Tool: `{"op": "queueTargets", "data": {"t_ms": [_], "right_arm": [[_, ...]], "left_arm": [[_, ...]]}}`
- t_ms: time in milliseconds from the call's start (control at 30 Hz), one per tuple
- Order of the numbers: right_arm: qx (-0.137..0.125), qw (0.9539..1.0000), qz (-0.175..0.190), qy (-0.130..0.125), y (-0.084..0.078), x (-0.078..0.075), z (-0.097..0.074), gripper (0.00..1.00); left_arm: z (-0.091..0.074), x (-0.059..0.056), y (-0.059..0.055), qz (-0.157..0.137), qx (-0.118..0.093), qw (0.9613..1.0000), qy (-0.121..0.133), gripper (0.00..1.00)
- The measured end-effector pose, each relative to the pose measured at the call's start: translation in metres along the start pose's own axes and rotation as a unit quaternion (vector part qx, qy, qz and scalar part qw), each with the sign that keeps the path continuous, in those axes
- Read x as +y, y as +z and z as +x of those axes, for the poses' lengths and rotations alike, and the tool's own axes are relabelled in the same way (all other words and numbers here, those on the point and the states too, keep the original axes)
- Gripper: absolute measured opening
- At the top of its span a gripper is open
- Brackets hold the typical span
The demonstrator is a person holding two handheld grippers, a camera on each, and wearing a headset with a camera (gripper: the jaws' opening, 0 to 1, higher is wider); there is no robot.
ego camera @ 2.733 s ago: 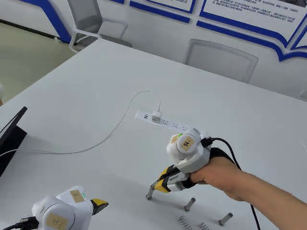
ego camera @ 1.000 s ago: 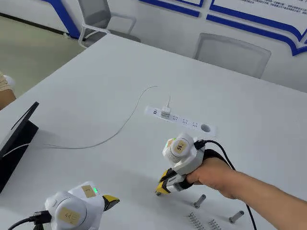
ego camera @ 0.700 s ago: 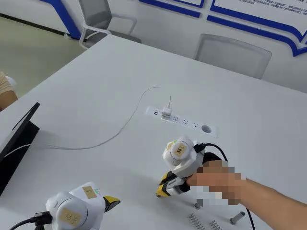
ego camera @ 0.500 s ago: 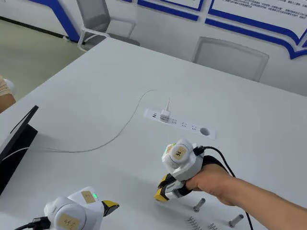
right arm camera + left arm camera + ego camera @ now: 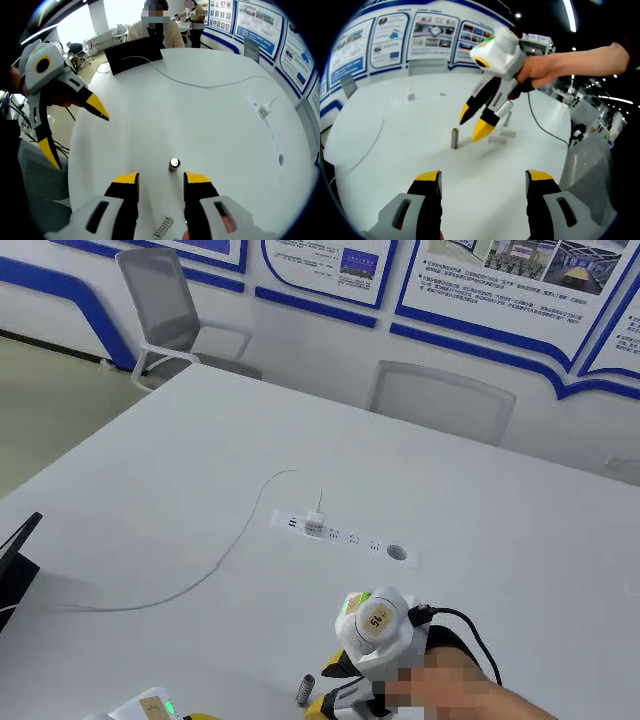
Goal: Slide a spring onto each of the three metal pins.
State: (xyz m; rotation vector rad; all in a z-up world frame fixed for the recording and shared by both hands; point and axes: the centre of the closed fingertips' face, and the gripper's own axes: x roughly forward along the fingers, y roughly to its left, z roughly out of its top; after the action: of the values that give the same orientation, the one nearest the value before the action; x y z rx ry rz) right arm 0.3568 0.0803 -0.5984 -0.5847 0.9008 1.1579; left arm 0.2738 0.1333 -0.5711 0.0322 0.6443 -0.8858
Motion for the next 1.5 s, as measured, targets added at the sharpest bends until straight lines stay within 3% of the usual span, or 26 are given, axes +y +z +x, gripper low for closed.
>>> {"op": "queueTargets", "data": {"t_ms": [267,500,900,1167,1400,1500], "right_arm": [[-0.039,0.9982,0.044,-0.009,-0.012,0.014,-0.016,0.47],[-0.072,0.9932,0.090,-0.017,-0.025,0.024,-0.029,0.50],[-0.120,0.9781,0.165,-0.041,-0.050,0.032,-0.051,0.58],[-0.127,0.9703,0.196,-0.061,-0.079,0.032,-0.067,0.61],[-0.144,0.9567,0.239,-0.085,-0.104,0.024,-0.081,0.62],[-0.148,0.9531,0.246,-0.096,-0.111,0.022,-0.084,0.64]], "left_arm": [[0.007,-0.010,0.008,0.011,0.000,0.9999,-0.011,0.69],[0.010,-0.013,0.015,0.016,0.001,0.9998,-0.013,0.69],[0.015,-0.017,0.023,0.023,0.001,0.9996,-0.015,0.70],[0.022,-0.014,0.022,0.025,0.010,0.9996,-0.011,0.70],[0.028,-0.018,0.025,0.029,0.014,0.9993,-0.018,0.70],[0.031,-0.018,0.025,0.028,0.016,0.9993,-0.020,0.70]]}}
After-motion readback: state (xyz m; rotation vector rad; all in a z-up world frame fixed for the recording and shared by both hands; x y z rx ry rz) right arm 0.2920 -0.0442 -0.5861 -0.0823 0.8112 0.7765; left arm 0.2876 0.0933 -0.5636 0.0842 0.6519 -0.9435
